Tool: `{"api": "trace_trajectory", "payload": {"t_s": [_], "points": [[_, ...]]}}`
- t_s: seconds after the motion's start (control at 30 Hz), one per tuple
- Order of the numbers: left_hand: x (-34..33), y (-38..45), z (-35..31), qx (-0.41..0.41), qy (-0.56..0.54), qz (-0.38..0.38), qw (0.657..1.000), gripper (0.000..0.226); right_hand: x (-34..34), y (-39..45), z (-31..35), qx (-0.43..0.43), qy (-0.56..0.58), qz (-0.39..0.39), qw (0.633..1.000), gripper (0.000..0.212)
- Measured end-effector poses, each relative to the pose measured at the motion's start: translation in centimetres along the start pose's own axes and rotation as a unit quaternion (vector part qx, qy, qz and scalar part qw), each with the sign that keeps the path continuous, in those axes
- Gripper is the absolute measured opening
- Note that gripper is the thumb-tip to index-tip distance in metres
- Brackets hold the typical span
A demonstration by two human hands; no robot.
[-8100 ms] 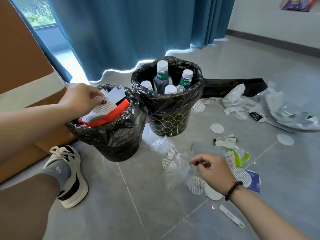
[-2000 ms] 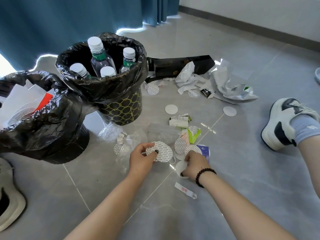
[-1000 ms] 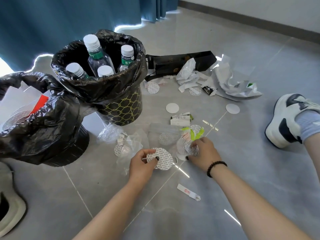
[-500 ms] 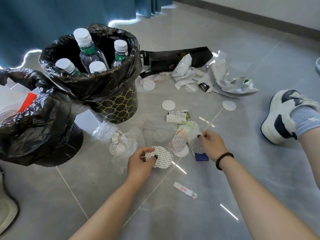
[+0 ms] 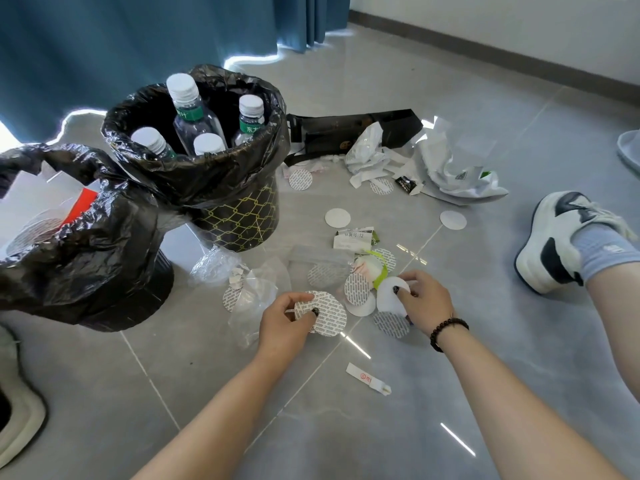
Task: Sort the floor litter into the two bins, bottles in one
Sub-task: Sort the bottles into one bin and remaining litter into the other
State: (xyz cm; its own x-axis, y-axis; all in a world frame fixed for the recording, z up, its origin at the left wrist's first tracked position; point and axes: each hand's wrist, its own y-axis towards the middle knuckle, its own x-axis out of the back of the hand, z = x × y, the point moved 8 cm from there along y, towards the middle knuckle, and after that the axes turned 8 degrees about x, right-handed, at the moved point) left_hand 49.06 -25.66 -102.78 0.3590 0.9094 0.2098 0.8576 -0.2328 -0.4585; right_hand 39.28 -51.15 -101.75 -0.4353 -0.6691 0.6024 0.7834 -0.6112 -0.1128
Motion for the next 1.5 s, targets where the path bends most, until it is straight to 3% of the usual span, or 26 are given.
{"api": "trace_trajectory", "payload": {"t_s": [0.13, 0.23, 0.27, 0.37, 0.43, 0.5, 0.6, 0.67, 0.77, 0.83, 0.93, 1.03, 1.13, 1.3, 1.33, 1.4, 1.47, 1.5], "points": [[-0.1, -0.4, -0.2, -0.002, 0.008, 0.006, 1.0, 0.027, 0.0, -1.1, 0.0, 0.036, -0.001, 0.017, 0.999, 0.024], [-0.3, -0.7, -0.4, -0.005, 0.016, 0.01, 1.0, 0.028, -0.9, -1.7, -0.3, 0.019, 0.013, 0.054, 0.998, 0.01], [-0.4, -0.8, -0.5, -0.007, 0.019, 0.011, 1.0, 0.028, -1.2, -2.1, -0.4, 0.008, 0.006, 0.076, 0.997, 0.015], [-0.5, -0.9, -0.7, -0.009, 0.025, 0.014, 1.0, 0.028, -2.1, -3.1, -0.5, 0.015, -0.089, 0.158, 0.983, 0.059], [-0.6, -1.1, -0.8, -0.009, 0.025, 0.021, 0.999, 0.027, -2.6, -3.6, -0.4, 0.036, -0.134, 0.197, 0.971, 0.074], [-0.7, -1.4, -0.9, -0.012, 0.029, 0.025, 0.999, 0.026, -2.5, -3.6, -0.3, 0.051, -0.122, 0.195, 0.972, 0.067], [-0.7, -1.6, -1.0, -0.015, 0.035, 0.03, 0.999, 0.026, -0.5, -2.9, 0.7, 0.124, -0.119, 0.117, 0.978, 0.023], [-0.8, -1.6, -1.0, -0.016, 0.039, 0.034, 0.999, 0.026, 0.4, -3.1, 2.0, 0.212, -0.204, 0.088, 0.952, 0.025], [-1.1, -1.6, -1.0, -0.017, 0.045, 0.037, 0.998, 0.026, -0.7, -5.7, 2.9, 0.365, -0.394, 0.138, 0.832, 0.049], [-1.3, -1.7, -0.7, -0.017, 0.05, 0.038, 0.998, 0.026, -1.8, -7.3, 1.0, 0.364, -0.501, 0.191, 0.762, 0.045], [-1.6, -1.8, -0.4, -0.018, 0.049, 0.04, 0.998, 0.025, -2.4, -8.4, -1.3, 0.316, -0.525, 0.244, 0.752, 0.022], [-2.0, -2.0, -0.5, -0.021, 0.056, 0.045, 0.997, 0.025, -3.0, -8.8, -1.3, 0.289, -0.524, 0.257, 0.758, 0.045], [-2.4, -2.1, -0.7, -0.031, 0.062, 0.059, 0.996, 0.026, -3.6, -9.0, -0.7, 0.316, -0.552, 0.256, 0.728, 0.045], [-2.4, -2.3, -0.5, -0.059, 0.088, 0.054, 0.993, 0.04, -3.8, -8.6, -0.1, 0.273, -0.543, 0.285, 0.741, 0.036], [-2.4, -2.3, -0.5, -0.066, 0.092, 0.049, 0.992, 0.045, -3.4, -8.2, 0.1, 0.264, -0.523, 0.274, 0.763, 0.034], [-2.4, -2.5, -0.5, -0.071, 0.103, 0.045, 0.991, 0.047, -2.2, -6.8, 0.1, 0.214, -0.426, 0.225, 0.85, 0.027], [-2.5, -2.8, -0.6, -0.072, 0.106, 0.044, 0.991, 0.042, -0.9, -5.4, -0.7, 0.122, -0.263, 0.182, 0.939, 0.02], [-2.4, -2.8, -0.7, -0.073, 0.104, 0.044, 0.991, 0.039, -0.8, -5.0, -0.6, 0.089, -0.188, 0.176, 0.962, 0.018]]}}
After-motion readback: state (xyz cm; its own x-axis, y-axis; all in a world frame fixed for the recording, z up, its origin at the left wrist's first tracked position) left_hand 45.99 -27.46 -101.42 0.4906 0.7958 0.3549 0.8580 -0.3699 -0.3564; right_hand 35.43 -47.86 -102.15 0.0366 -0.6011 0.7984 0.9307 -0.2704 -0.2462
